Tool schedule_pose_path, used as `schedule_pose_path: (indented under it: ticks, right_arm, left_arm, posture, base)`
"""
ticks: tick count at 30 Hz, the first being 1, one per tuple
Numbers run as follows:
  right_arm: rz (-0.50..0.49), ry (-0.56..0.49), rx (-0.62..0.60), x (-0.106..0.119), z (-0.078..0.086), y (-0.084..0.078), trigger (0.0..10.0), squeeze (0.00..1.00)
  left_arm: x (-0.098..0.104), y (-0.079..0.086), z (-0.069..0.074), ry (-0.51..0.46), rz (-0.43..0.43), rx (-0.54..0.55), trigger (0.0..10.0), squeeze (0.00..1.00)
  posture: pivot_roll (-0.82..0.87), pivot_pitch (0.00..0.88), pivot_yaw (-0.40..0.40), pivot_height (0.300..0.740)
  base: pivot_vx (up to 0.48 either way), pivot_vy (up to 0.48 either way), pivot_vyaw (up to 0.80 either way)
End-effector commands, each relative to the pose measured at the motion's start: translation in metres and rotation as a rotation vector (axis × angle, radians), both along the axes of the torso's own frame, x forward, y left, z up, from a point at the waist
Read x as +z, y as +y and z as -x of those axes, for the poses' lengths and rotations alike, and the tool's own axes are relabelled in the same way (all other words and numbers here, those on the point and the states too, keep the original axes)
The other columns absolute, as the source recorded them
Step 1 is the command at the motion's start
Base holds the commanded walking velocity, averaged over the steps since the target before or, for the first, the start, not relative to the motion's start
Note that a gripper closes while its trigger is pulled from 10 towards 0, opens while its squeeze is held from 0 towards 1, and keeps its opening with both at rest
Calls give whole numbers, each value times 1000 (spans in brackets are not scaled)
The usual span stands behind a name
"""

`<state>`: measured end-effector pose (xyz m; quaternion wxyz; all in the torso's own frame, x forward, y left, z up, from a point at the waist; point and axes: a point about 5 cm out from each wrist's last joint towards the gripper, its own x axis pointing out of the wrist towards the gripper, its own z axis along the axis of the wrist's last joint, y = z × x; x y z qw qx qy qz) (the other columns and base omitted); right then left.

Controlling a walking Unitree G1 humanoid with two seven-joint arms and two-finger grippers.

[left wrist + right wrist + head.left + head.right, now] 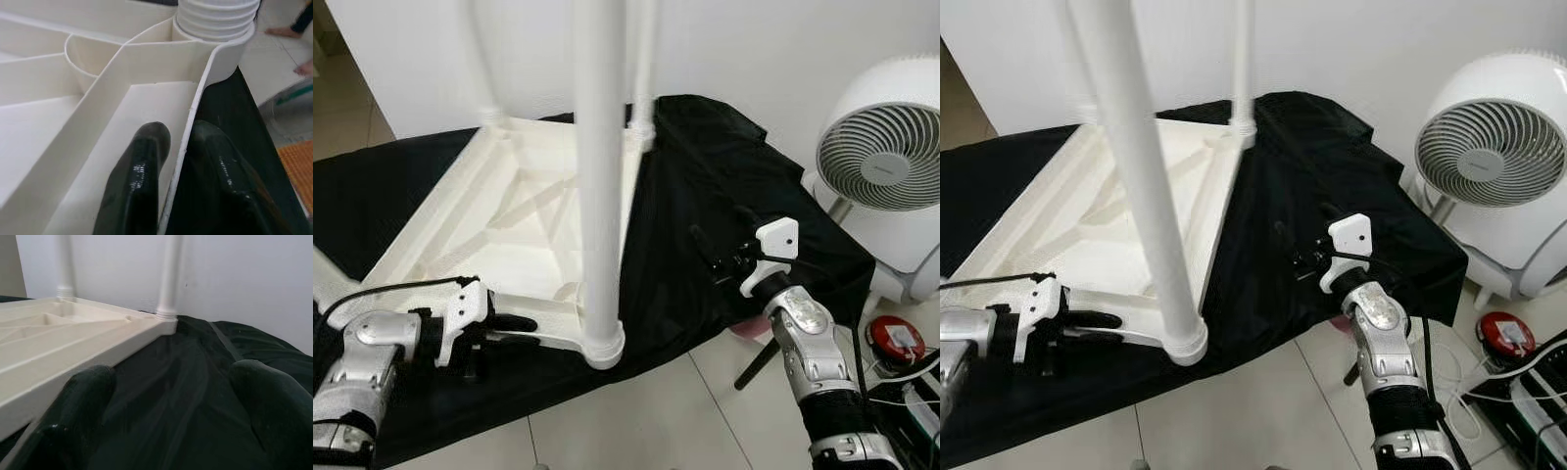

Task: Building children table

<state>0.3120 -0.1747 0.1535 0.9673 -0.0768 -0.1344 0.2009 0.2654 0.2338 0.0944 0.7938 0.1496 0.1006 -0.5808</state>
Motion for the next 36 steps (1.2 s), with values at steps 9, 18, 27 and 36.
schedule_pose_path:
  ticks: [9,18,27,36]
  right_arm:
    - [17,12,22,-1,-5,4,10000,0]
    - [-4,15,4,0,-8,3,10000,0]
    - [-59,43,-5,-4,-2,-3,10000,1000]
    - [-80,76,93,-6,13,-12,10000,1000]
  left_arm:
    - [11,-15,-17,-79,111,251,4314,0]
    - [31,-61,-41,-157,134,170,10000,1000]
    - [40,-71,-43,-184,113,107,10000,0]
    - [61,-72,-43,-222,177,138,10000,0]
  posture:
    - [5,51,-28,740]
    - [-13,57,-21,740]
    - [-27,63,-11,740]
    - [-35,68,-11,740]
  base:
    - [0,0,0]
    - [0,0,0]
    - [0,0,0]
    - [0,0,0]
